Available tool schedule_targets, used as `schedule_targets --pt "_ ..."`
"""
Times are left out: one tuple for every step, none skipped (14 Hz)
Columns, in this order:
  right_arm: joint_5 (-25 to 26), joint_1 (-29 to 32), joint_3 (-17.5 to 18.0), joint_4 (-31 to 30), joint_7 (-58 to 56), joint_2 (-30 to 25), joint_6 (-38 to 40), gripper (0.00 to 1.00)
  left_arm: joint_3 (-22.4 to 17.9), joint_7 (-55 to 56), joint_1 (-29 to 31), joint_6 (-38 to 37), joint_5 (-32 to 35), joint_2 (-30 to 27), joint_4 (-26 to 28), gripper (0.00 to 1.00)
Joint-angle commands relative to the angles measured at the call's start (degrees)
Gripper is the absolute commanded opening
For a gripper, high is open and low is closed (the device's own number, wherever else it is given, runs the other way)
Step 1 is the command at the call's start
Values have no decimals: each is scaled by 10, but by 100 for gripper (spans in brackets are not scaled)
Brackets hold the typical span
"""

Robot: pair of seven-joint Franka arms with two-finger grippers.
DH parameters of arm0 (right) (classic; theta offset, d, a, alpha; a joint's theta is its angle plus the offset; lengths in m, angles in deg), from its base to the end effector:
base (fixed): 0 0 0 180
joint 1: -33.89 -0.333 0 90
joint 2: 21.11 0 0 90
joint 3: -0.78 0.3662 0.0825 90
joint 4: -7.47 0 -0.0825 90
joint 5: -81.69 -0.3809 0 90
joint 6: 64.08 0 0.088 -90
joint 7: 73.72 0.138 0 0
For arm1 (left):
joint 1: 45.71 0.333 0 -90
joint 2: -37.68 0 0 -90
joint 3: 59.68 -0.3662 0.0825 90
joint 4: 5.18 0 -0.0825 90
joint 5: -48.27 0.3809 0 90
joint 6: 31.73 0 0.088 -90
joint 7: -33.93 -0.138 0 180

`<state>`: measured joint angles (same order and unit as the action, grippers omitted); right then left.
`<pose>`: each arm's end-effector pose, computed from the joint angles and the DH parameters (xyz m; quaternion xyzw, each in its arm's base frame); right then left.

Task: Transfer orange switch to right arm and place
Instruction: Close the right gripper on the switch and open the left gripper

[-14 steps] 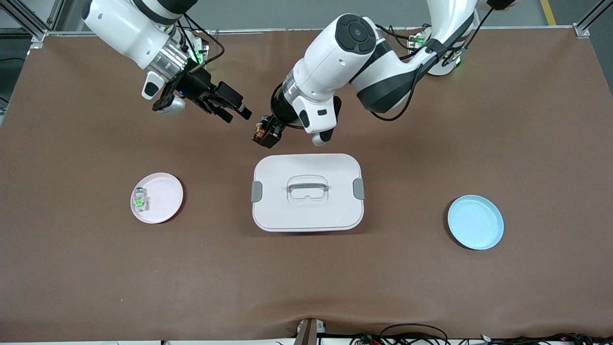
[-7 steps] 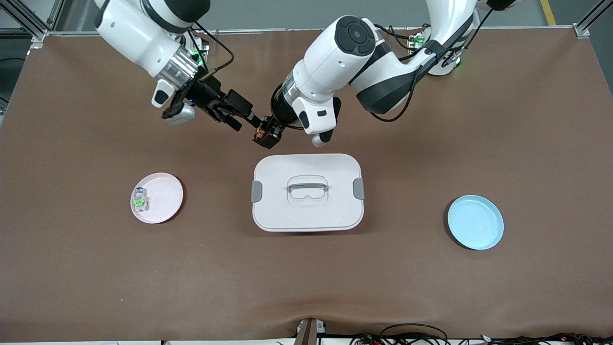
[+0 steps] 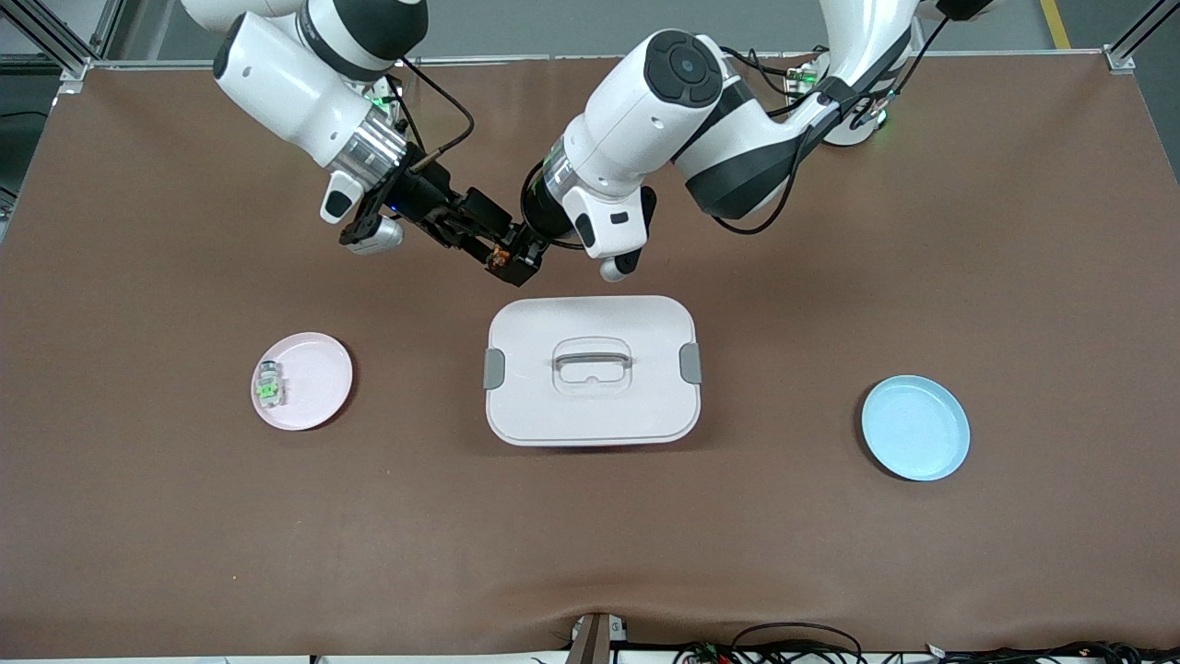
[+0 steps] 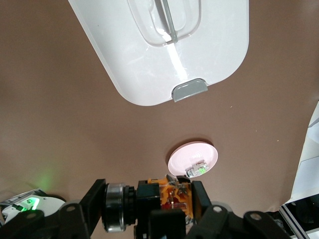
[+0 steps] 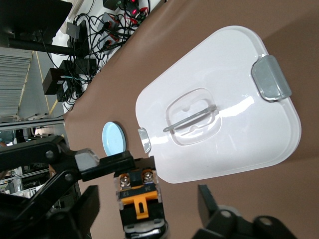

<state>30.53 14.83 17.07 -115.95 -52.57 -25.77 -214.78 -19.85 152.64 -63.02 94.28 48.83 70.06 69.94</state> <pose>0.4691 0.3285 0.5184 -0.9015 0.1920 -0.0803 0.3794 0.5226 -0.5596 0.5327 0.7865 0.5557 -0.1488 0.2249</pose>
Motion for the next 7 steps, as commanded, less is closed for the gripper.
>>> schedule_targets --pt "-16 -9 -2 11 -6 6 -5 0 -2 8 -8 0 -5 7 -16 0" --pt "-16 -9 -2 11 5 6 -5 0 -2 8 -8 -1 -5 7 -16 0" --pt "-16 -9 -2 13 12 6 -4 0 -2 8 -7 -1 -5 7 -16 0" --pt "-16 -9 -2 15 10 6 -1 0 -2 8 -8 0 -5 8 -16 0" --pt "-16 -9 -2 15 9 6 0 0 -2 7 -8 0 -5 7 -16 0" --pt "-16 -9 -2 15 9 6 0 0 -2 8 -8 0 -5 8 -16 0" --pt "-16 -9 -2 15 9 6 1 0 -2 7 -8 0 -5 8 -16 0"
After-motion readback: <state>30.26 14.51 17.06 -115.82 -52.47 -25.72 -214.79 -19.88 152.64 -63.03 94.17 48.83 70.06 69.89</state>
